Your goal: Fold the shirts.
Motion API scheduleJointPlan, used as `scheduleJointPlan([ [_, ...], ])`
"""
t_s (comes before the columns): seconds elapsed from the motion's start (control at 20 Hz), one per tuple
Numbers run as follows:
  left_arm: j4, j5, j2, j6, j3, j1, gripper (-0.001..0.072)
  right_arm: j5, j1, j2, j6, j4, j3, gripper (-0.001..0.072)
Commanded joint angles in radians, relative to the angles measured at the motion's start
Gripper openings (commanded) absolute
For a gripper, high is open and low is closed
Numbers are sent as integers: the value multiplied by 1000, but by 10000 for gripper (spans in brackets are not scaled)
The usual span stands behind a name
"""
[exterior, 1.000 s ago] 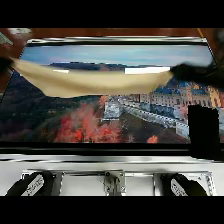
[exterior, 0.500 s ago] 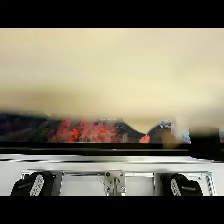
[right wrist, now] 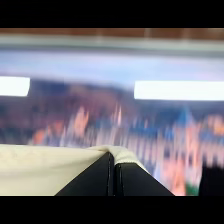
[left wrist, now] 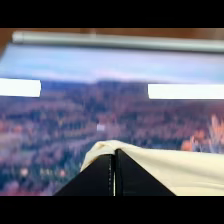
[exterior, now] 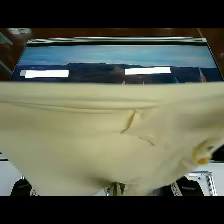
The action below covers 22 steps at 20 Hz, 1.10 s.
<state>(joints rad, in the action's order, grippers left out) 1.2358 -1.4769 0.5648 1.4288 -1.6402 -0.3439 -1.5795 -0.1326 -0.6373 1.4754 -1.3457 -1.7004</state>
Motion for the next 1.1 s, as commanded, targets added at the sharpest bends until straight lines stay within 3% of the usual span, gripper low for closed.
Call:
scheduleJointPlan([
  [0.0,9,41,53,-30,246,2,30,-28,1,-126,-28,44,172,58],
  [0.2,-32,217,283,-68,407,34,30,393,11,-373,-97,146,356,58],
  [0.4,-77,423,585,-167,404,135,31,658,126,-686,-100,195,362,58],
  [0.75,-77,830,881,-160,340,207,32,1194,190,-944,-100,188,362,59],
  [0.9,-77,909,963,-160,340,206,32,1330,190,-1014,-100,186,362,58],
  [1.05,-77,904,1037,-126,340,206,32,1347,190,-1069,-99,186,362,59],
])
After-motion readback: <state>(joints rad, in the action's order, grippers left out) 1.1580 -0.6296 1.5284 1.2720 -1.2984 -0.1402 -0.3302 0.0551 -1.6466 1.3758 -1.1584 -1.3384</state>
